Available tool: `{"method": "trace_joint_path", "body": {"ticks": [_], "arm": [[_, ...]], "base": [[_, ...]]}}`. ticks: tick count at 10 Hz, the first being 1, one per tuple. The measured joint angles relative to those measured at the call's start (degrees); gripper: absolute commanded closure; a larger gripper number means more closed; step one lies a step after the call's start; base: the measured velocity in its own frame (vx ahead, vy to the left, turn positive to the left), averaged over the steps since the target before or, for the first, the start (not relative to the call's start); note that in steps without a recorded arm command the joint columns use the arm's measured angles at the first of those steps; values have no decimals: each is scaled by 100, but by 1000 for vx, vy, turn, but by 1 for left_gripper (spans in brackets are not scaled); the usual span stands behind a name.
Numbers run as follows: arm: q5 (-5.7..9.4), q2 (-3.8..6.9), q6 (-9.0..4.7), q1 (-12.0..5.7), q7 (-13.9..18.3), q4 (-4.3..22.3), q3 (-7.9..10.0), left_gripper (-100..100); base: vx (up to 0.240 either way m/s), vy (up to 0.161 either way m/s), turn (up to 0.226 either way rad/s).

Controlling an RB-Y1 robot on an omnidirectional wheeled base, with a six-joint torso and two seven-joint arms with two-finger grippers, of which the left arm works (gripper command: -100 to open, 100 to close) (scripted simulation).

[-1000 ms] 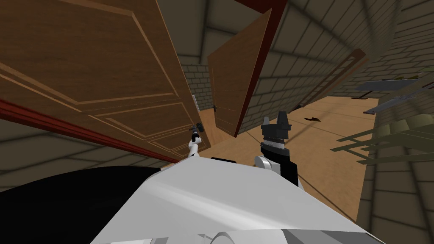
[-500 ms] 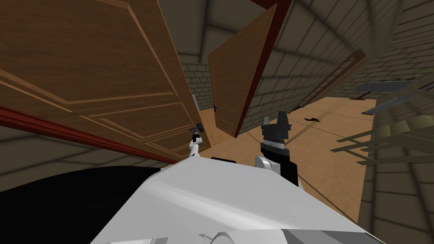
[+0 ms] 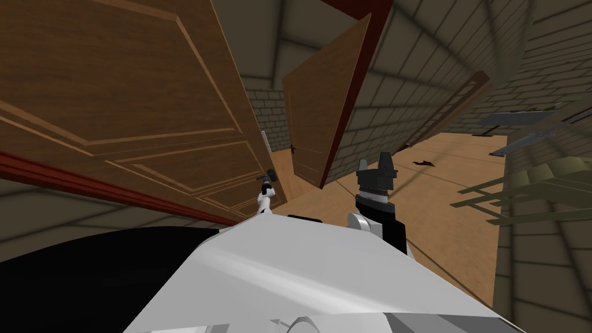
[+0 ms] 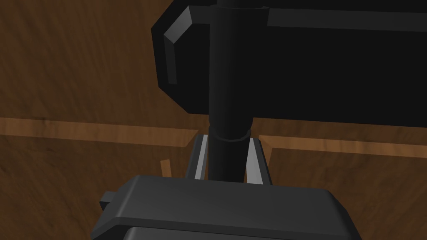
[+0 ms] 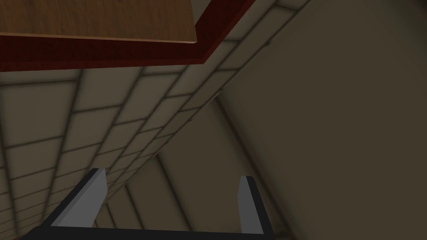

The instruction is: Push the door open

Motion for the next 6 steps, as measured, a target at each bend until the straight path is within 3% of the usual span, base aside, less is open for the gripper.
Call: {"method": "trace_joint_path", "body": {"ticks": [1, 3, 4, 5, 6], "arm": [[10, -13, 87, 65, 17, -168, -29, 100], [176, 58, 114, 92, -129, -181, 102, 100], [266, 71, 228, 245, -114, -432, 80, 100], [382, 177, 141, 215, -177, -266, 168, 100], [488, 183, 180, 268, -262, -361, 239, 100]], "base": [[177, 8, -44], [154, 17, -48], [169, 31, -46], [217, 13, -37], [233, 22, -34]]}}
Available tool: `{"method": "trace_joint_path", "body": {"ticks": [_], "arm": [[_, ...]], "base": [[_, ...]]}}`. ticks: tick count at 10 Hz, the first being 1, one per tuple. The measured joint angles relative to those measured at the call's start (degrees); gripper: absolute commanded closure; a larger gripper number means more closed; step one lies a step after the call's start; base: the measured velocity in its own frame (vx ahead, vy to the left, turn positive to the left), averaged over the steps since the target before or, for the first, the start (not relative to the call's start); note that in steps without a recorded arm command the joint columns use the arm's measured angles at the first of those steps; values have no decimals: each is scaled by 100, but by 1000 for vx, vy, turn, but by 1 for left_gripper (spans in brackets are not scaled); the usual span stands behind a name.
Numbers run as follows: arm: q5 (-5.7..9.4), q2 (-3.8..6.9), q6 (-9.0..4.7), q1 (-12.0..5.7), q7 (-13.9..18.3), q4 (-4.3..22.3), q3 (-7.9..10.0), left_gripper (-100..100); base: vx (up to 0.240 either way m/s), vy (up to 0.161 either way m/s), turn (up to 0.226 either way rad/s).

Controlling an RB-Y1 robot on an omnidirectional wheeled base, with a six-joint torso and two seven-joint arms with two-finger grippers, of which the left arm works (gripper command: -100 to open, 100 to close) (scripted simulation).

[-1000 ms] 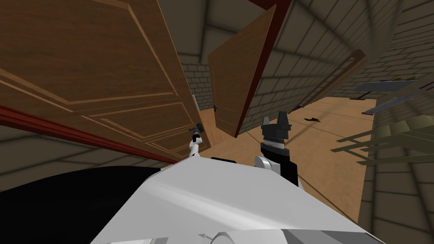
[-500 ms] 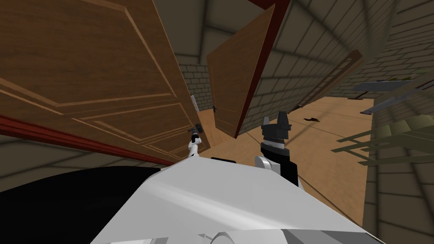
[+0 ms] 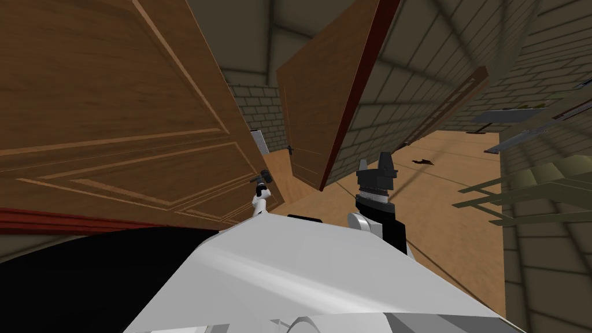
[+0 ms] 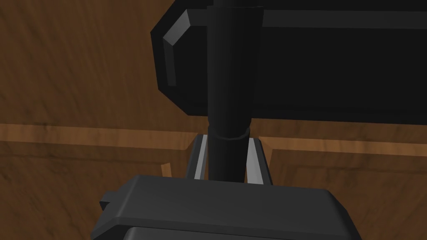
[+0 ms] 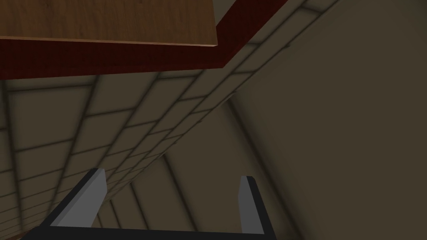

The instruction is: Push the door open

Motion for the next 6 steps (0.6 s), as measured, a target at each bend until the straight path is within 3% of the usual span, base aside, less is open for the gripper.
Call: {"method": "trace_joint_path", "body": {"ticks": [1, 3, 4, 5, 6], "arm": [[120, 78, 74, 20, -67, -17, 71, 100], [368, 220, 16, 9, -248, 77, 258, 100], [421, 172, 56, 109, -281, -122, 268, 100], [512, 246, 14, 125, -309, -40, 306, 100], [593, 250, 31, 157, -362, -75, 360, 100]], "base": [[194, 43, -39], [155, 37, -33], [110, 28, -40], [111, 18, -33], [136, 14, -41]]}}
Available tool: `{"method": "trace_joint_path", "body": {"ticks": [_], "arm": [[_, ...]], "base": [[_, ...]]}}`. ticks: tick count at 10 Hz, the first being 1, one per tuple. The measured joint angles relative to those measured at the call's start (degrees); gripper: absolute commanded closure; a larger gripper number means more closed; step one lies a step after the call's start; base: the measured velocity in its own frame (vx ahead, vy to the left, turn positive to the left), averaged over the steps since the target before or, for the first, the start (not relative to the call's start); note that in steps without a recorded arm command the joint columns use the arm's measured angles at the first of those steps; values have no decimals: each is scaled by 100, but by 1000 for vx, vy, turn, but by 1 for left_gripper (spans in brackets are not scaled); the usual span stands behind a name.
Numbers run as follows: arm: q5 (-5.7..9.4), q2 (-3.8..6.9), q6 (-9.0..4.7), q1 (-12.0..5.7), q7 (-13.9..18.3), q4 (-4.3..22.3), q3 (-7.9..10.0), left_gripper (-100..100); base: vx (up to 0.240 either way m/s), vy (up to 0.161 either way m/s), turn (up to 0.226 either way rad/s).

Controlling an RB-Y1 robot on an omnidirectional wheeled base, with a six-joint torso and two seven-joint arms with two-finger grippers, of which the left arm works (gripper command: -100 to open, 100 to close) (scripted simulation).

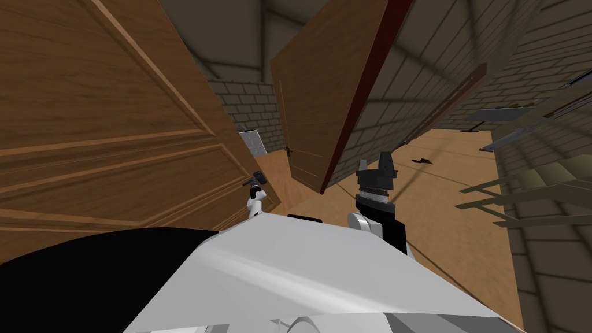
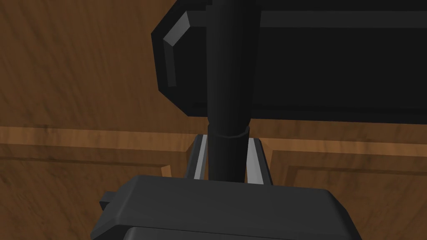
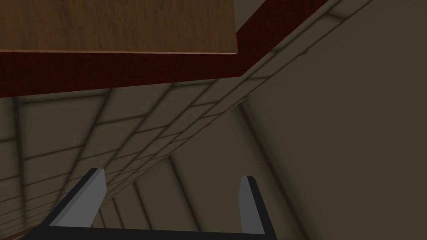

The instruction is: Push the door open

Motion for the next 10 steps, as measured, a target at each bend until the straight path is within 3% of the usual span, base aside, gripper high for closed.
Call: {"method": "trace_joint_path", "body": {"ticks": [1, 2, 3, 4, 6, 7, 9, 10], "arm": [[102, -33, 21, 60, -80, -74, 66, 100], [198, 14, 31, 108, -117, -59, 104, 100], [312, 22, 82, 201, -152, -157, 151, 100], [438, -40, 170, 331, -214, -380, 212, 100], [593, 103, 136, 282, -325, -230, 336, 100], [704, 98, 121, 294, -422, -238, 428, 100], [955, 76, 277, 416, -602, -464, 605, 100], [1077, 102, 187, 482, -657, -426, 658, 100]], "base": [[138, 20, -30], [160, 23, -48], [180, 30, -44], [113, 29, 16], [141, 41, -39], [193, 49, -51], [197, 36, -20], [181, 42, -49]]}}
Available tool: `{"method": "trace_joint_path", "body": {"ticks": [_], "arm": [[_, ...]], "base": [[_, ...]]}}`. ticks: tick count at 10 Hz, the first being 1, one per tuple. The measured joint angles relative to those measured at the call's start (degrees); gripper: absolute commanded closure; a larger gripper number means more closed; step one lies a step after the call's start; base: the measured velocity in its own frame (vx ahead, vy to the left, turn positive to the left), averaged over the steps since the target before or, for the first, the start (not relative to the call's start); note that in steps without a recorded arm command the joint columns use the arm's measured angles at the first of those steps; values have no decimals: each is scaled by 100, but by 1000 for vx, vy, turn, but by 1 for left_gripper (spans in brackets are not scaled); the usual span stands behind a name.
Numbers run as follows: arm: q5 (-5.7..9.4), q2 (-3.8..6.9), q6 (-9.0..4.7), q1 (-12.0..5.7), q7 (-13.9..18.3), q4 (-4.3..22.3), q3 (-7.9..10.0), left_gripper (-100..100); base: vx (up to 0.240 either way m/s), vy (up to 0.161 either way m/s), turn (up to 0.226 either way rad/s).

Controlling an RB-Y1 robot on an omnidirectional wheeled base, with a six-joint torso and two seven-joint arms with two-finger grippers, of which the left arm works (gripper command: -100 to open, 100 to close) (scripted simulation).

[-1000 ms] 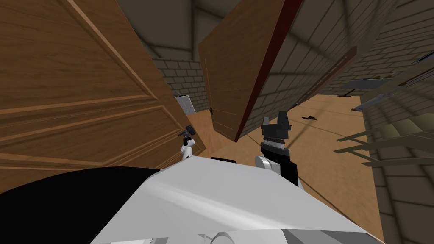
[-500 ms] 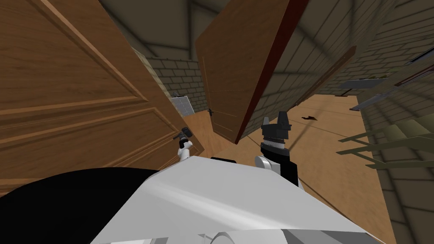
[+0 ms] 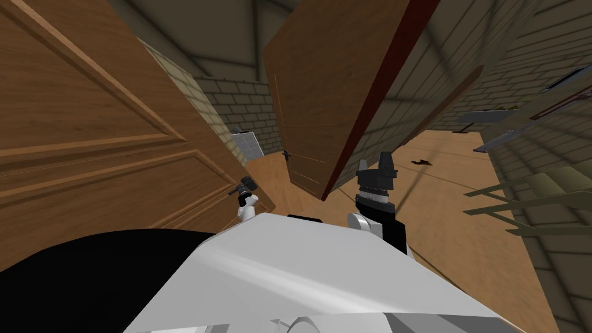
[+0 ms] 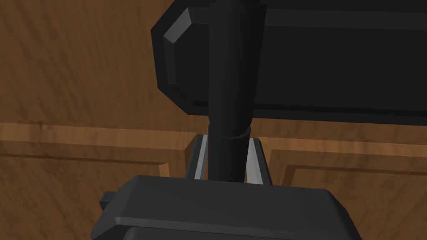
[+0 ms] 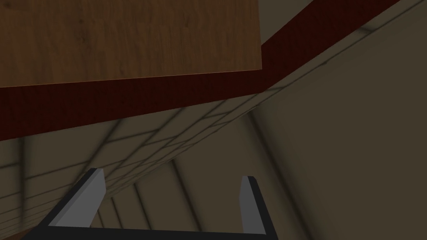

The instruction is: Push the door open

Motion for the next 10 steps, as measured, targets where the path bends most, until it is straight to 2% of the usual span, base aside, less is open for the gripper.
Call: {"method": "trace_joint_path", "body": {"ticks": [1, 2, 3, 4, 5, 7, 8, 9, 10], "arm": [[135, 118, -67, 92, 10, 105, 24, 100], [216, 137, -44, 91, -45, 85, 104, 100], [300, 105, 28, 125, -130, -36, 184, 100], [413, 120, 24, 153, -214, -19, 263, 100], [506, 70, 28, 198, -304, -99, 349, 100], [706, 104, 24, 300, -401, -107, 466, 100], [721, 116, 20, 307, -409, -118, 483, 100], [739, 31, 68, 292, -478, -223, 618, 100], [761, 30, 59, 281, -531, -192, 721, 100]], "base": [[143, 33, 6], [131, 30, -20], [186, 33, -34], [204, 25, -4], [177, 49, -7], [104, 46, -6], [71, 89, -41], [106, 110, -63], [123, 152, -61]]}}
